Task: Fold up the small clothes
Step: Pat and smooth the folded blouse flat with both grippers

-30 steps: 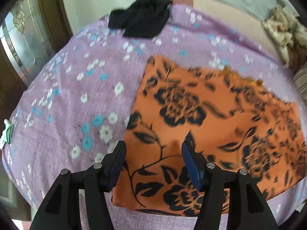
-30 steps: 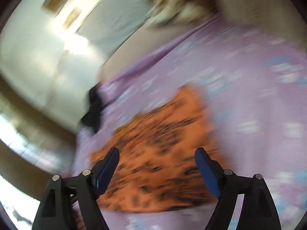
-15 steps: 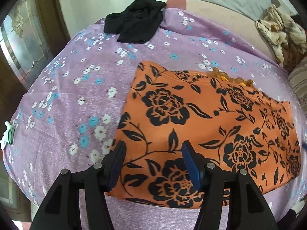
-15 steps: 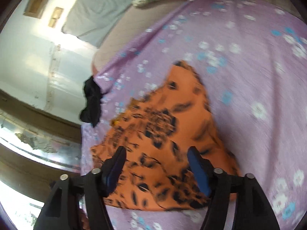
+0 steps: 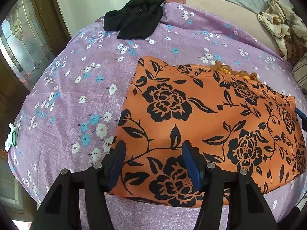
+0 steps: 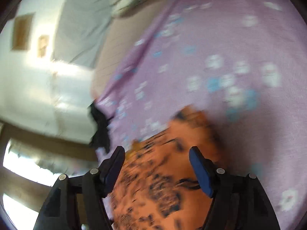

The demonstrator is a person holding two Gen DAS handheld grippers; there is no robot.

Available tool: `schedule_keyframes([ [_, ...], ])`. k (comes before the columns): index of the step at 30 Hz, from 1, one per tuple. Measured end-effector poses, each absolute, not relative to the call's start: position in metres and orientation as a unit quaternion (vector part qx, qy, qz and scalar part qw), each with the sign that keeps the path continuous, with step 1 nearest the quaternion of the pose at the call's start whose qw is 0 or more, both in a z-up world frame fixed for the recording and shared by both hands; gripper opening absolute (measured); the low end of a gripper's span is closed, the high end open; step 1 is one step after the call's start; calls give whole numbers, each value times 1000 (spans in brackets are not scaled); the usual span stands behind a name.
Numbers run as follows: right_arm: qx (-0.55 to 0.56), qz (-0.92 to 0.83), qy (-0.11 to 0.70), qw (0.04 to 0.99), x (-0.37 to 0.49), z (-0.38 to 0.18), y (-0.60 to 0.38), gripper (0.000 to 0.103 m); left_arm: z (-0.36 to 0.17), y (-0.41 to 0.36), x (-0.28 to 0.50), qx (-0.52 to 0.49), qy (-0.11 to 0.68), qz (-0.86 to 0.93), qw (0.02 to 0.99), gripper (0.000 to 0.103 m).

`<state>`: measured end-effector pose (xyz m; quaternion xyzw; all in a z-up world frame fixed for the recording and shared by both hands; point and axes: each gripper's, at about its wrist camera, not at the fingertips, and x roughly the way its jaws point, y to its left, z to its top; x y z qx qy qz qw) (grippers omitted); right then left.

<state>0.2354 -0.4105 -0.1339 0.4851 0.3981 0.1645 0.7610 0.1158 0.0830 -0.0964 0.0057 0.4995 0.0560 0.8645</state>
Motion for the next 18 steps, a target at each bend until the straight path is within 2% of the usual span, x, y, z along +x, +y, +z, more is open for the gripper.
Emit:
schedule_keyframes([
  [2, 459, 125, 437, 763, 243, -149, -412, 75, -96, 81, 114, 8, 501, 56, 864, 61],
  [4, 498, 105, 421, 751, 240, -159, -422, 72, -93, 80, 111, 8, 501, 55, 864, 61],
  [8, 466, 153, 401, 774, 232, -128, -403, 77, -87, 80, 108, 11, 496, 58, 867, 61],
  [10, 439, 147, 416, 783, 232, -134, -400, 78, -84, 80, 105, 11, 495, 58, 867, 61],
  [11, 428, 104, 446, 779, 233, -148, -404, 77, -81, 79, 103, 11, 494, 59, 868, 61],
  [13, 467, 97, 425, 770, 229, -154, -414, 72, -74, 79, 97, 10, 489, 57, 870, 61],
  [18, 412, 146, 408, 802, 201, -106, -386, 74, -57, 80, 88, 13, 469, 60, 881, 62],
])
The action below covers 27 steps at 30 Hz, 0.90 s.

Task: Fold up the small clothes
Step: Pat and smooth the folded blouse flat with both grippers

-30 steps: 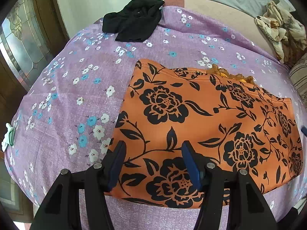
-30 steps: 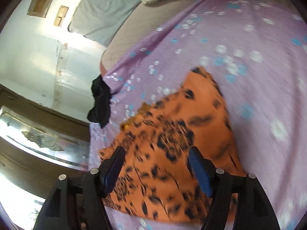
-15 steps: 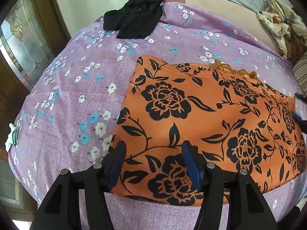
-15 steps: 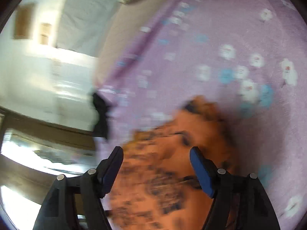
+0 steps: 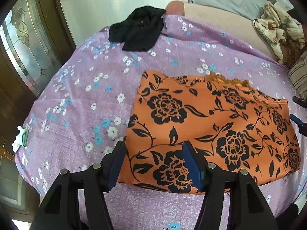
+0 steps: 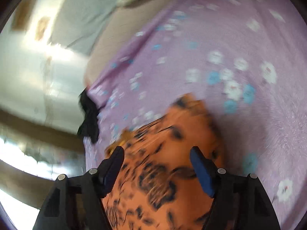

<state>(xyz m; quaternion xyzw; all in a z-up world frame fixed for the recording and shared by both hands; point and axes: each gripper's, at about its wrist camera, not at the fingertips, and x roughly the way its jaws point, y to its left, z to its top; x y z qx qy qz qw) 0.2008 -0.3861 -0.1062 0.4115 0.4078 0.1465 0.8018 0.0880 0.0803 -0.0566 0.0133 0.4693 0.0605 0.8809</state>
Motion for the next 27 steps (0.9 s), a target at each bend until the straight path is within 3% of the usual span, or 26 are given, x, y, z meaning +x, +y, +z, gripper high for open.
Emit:
schedule_keyframes([
  [5, 380, 177, 427, 801, 165, -105, -363, 75, -48, 83, 81, 6, 462, 61, 885, 63],
  [8, 368, 146, 466, 791, 155, -139, -366, 75, -44, 83, 77, 6, 459, 59, 886, 63],
  [15, 339, 159, 439, 817, 142, -111, -356, 76, -30, 85, 69, 2, 444, 60, 894, 63],
  [20, 327, 133, 468, 810, 138, -139, -357, 80, -24, 86, 66, -1, 440, 60, 896, 63],
  [27, 311, 152, 451, 823, 132, -119, -345, 81, -14, 85, 59, -1, 427, 61, 902, 63],
])
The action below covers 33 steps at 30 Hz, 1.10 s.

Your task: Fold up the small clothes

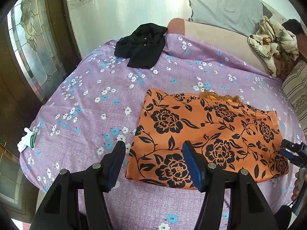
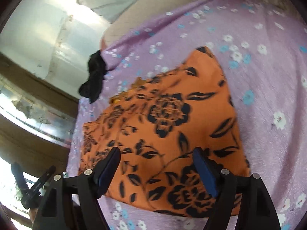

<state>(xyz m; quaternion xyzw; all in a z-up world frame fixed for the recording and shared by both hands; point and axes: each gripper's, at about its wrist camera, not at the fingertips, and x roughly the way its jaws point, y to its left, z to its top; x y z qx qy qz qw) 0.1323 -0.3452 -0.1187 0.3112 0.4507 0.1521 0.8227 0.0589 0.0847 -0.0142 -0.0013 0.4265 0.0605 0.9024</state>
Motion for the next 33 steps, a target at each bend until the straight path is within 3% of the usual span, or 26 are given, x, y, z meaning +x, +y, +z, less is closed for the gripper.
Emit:
schedule_keyframes([
  [3, 334, 137, 467, 807, 136, -143, -353, 81, -12, 84, 57, -3, 425, 60, 903, 63],
  [10, 355, 152, 432, 815, 89, -99, -351, 81, -24, 83, 56, -20, 432, 57, 900, 68],
  [15, 424, 114, 456, 774, 41, -132, -358, 81, -58, 67, 70, -18, 464, 42, 885, 68],
  [22, 492, 62, 423, 758, 58, -152, -391, 82, -97, 39, 92, 7, 494, 29, 869, 68],
  [24, 491, 46, 426, 759, 66, -156, -391, 61, -105, 34, 97, 13, 500, 29, 865, 68],
  [25, 489, 40, 430, 758, 68, -159, -392, 11, -109, 32, 99, 18, 503, 28, 863, 68],
  [30, 441, 19, 415, 796, 54, -143, -391, 8, -106, 30, 100, 22, 493, 27, 869, 68],
  [33, 409, 33, 468, 783, 61, -157, -386, 13, -106, 28, 103, 12, 483, 28, 875, 68],
])
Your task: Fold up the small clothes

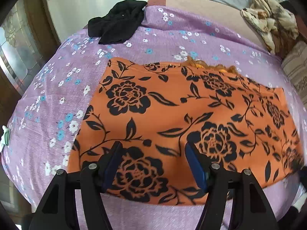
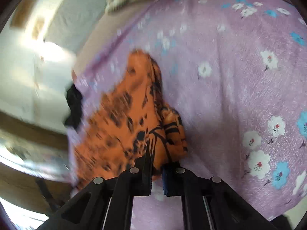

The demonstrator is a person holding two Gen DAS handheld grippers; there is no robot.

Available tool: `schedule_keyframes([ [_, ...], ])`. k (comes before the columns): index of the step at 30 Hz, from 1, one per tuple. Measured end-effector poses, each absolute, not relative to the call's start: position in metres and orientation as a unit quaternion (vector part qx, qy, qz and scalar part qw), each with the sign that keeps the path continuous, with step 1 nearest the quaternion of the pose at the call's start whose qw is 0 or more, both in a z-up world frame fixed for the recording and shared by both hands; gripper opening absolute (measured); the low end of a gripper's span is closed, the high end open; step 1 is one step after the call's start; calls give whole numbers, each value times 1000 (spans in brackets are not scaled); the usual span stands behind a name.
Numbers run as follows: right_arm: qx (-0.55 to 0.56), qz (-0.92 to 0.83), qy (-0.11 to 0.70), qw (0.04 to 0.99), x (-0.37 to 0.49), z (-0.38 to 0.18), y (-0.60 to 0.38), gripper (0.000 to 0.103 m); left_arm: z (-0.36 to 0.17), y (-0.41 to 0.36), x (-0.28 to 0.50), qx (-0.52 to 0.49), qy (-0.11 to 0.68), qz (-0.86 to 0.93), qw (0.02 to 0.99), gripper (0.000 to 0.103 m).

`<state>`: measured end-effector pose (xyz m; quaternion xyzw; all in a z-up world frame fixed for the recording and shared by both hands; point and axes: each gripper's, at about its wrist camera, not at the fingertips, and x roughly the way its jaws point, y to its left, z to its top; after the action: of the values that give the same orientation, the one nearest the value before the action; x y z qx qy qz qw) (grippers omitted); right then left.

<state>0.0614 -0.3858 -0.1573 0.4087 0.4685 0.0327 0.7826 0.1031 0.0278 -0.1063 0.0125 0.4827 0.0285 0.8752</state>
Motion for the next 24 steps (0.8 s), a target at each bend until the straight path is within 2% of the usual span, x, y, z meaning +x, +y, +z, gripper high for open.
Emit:
schedule_keyframes([
  [1, 411, 36, 461, 786, 57, -155, -389, 14, -113, 24, 106, 26, 492, 26, 870, 68],
  [3, 392, 23, 458, 797, 48, -144, -397, 24, -132, 15, 109, 69, 505, 25, 860, 71],
  [5, 388, 6, 443, 808, 39, -131, -411, 40, -132, 14, 106, 77, 491, 32, 867, 74],
  [6, 386, 1, 431, 816, 38, -122, -419, 42, -132, 13, 106, 79, 492, 32, 866, 74],
  [8, 382, 7, 407, 830, 49, -106, -431, 62, -132, 15, 106, 75, 493, 29, 866, 75],
  [12, 373, 84, 398, 834, 121, -93, -432, 65, -133, 15, 104, 75, 489, 30, 869, 76],
  [17, 332, 99, 474, 809, 231, -125, -417, 65, -135, 15, 104, 78, 493, 31, 866, 78],
  [19, 316, 92, 504, 799, 255, -141, -408, 62, -135, 17, 106, 76, 496, 30, 865, 79],
  [20, 298, 89, 500, 808, 260, -139, -403, 29, -135, 18, 106, 75, 497, 29, 864, 80],
  [21, 284, 79, 500, 815, 264, -135, -401, 3, -135, 18, 107, 75, 497, 28, 864, 80],
  [24, 298, 25, 481, 824, 259, -137, -415, 5, -136, 19, 108, 78, 496, 27, 864, 82],
])
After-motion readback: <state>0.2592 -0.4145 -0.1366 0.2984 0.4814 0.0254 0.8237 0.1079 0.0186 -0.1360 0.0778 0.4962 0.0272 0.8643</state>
